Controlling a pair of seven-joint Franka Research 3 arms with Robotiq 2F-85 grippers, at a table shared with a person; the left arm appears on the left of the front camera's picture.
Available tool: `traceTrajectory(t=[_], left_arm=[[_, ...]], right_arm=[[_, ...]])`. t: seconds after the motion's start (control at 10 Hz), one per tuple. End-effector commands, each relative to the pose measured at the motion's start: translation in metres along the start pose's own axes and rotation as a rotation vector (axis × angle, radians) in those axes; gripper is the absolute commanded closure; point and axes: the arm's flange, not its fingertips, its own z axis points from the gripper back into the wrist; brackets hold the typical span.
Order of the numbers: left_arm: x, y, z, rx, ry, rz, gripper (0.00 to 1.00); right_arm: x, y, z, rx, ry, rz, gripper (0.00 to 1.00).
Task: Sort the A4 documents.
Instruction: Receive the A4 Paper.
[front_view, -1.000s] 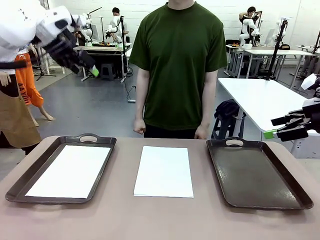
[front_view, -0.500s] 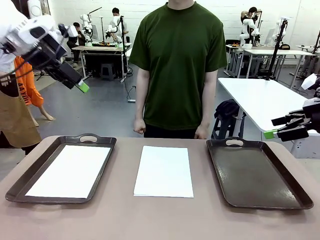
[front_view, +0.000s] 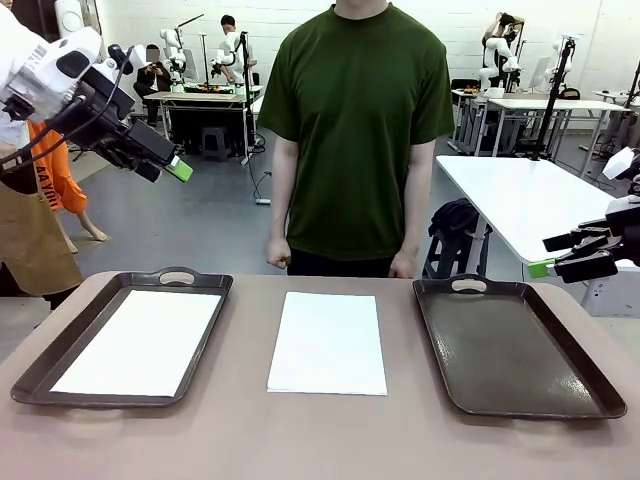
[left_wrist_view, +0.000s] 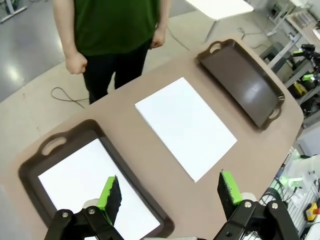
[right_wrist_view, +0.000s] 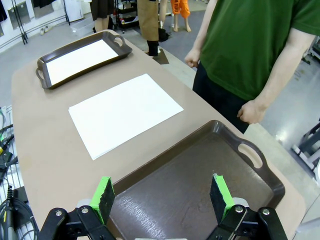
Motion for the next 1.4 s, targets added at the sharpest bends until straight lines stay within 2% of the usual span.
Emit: traceTrajectory(t=[0.0,0.6,0.7,0.8,1.3], left_arm=[[-0.0034,0.0004,0.0008,-0.036,-0.014,0.025,0.00],[-0.0043,0.0038,0.0013,0.024,0.029,0.036,0.00],[-0.0049,0.0034,0.0013,0.028,0.043,0.077,0.00],[-0.0030,0.0035,-0.0002,-0.001,0.010,0.019,0.00],[-0.0030,0.0035,-0.0002,-0.001,0.010,0.019,0.00]], right_arm=[[-0.0017,-0.0027,-0.0049,0.007,-0.021,0.012,0.00],[-0.0017,-0.0027,-0.0049,0.007,-0.021,0.012,0.00],[-0.0017,-0.0027,-0.0049,0.007,-0.021,0.012,0.00],[-0.0017,-0.0027,-0.0049,0.007,-0.021,0.012,0.00],[-0.0017,-0.0027,-0.0049,0.007,-0.021,0.012,0.00]])
